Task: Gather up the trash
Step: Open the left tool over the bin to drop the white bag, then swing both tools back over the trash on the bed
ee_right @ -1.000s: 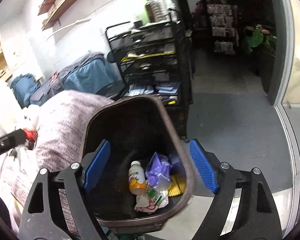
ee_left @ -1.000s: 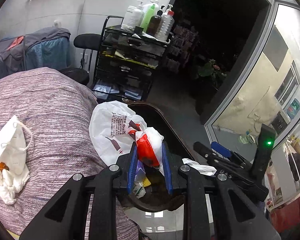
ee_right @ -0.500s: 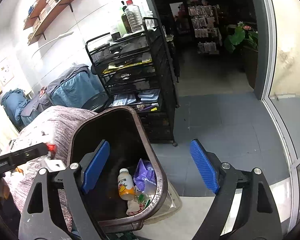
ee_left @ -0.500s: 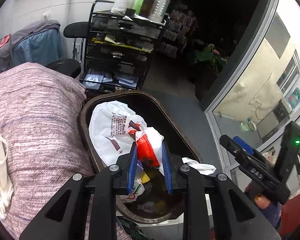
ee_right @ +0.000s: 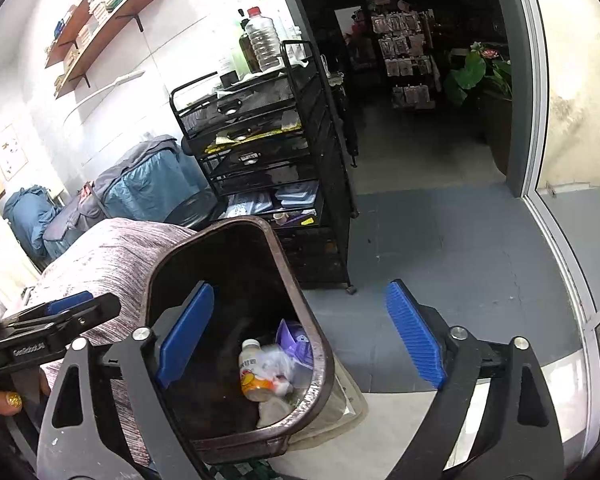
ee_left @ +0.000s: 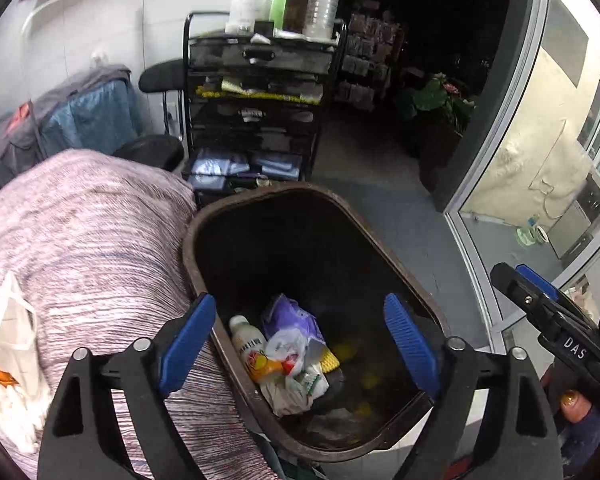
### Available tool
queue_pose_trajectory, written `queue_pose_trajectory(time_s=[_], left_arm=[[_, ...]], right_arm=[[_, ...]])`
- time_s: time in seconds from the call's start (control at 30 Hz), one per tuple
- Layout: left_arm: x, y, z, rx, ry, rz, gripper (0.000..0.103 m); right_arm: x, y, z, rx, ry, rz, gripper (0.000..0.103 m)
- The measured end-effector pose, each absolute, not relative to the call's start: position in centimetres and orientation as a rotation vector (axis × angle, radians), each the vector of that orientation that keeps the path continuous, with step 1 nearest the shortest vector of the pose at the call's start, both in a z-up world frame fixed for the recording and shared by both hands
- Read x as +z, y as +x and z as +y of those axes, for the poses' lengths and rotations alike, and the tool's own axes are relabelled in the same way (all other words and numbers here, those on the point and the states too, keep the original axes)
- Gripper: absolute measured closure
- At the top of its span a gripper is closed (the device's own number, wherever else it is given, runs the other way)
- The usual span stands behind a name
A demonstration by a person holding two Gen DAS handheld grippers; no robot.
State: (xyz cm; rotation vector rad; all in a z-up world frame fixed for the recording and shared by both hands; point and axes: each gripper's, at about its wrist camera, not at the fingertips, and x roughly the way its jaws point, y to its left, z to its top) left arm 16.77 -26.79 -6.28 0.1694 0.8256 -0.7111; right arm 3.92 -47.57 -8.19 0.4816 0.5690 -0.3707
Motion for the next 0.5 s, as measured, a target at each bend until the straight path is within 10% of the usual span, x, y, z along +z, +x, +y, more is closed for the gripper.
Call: queue_pose_trajectory(time_s=[0.5], left_arm=[[-1.9,13.4,-21.0,-0.642,0.082,0.666,0.006]], right_arm=[[-6.8,5.7,-44.0,-0.254,0.470,0.532,0.013]])
